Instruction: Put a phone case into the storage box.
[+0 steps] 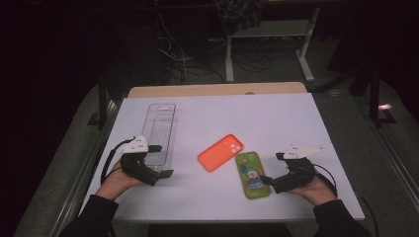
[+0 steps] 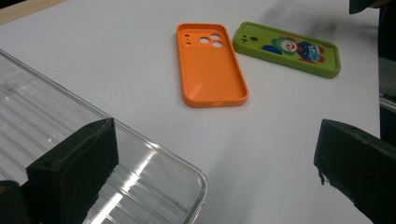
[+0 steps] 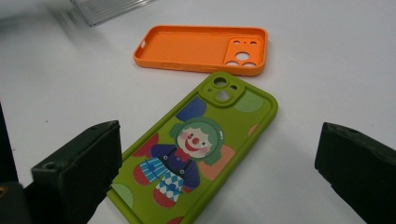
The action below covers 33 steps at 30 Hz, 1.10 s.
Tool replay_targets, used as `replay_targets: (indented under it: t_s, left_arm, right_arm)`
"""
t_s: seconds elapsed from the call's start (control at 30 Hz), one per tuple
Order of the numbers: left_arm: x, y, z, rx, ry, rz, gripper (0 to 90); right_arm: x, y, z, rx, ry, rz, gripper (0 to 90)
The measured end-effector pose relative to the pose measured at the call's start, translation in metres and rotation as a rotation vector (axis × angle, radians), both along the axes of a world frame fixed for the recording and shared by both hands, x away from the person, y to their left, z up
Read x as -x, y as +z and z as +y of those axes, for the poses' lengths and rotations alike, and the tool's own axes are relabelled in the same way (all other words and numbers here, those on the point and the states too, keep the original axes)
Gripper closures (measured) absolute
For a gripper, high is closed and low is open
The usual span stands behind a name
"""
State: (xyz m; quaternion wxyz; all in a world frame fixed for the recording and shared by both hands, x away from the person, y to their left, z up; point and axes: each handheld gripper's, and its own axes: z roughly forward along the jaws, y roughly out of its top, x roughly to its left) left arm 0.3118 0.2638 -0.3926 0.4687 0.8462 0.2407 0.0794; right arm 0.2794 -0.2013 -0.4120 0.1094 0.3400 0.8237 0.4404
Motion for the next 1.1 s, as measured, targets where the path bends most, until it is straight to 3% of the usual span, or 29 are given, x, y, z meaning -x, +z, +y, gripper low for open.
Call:
replay_targets:
  t_s: [0.17, 0.33, 0.43, 0.47, 0.53, 0.73, 1.1]
  left_arm:
    - [0.000, 0.000, 0.000, -0.009, -0.006, -0.004, 0.0]
    - [0.001, 0.001, 0.003, 0.004, 0.006, -0.002, 0.0]
    - [0.001, 0.002, 0.003, 0.012, 0.009, 0.000, 0.0]
    - [0.002, 0.002, 0.003, -0.003, -0.006, -0.005, 0.0]
    - [0.002, 0.001, 0.003, -0.015, -0.011, -0.013, 0.0]
    - [0.003, 0.002, 0.003, 0.007, -0.006, -0.011, 0.0]
    - [0.002, 0.003, 0.005, 0.002, -0.004, -0.007, 0.0]
  right_arm:
    - [-0.002, 0.002, -0.001, -0.016, -0.016, 0.000, 0.0]
    - [-0.009, 0.003, 0.002, -0.011, -0.019, 0.035, 0.6]
    - [-0.013, 0.004, 0.003, -0.016, -0.026, 0.055, 5.4]
    - [-0.015, 0.004, 0.003, -0.013, -0.026, 0.053, 7.0]
    - [-0.019, 0.006, 0.004, -0.003, -0.030, 0.061, 12.2]
    - [-0.036, 0.013, 0.015, 0.015, -0.034, 0.069, 25.4]
    - [-0.070, 0.016, 0.033, 0.048, -0.048, 0.106, 61.0]
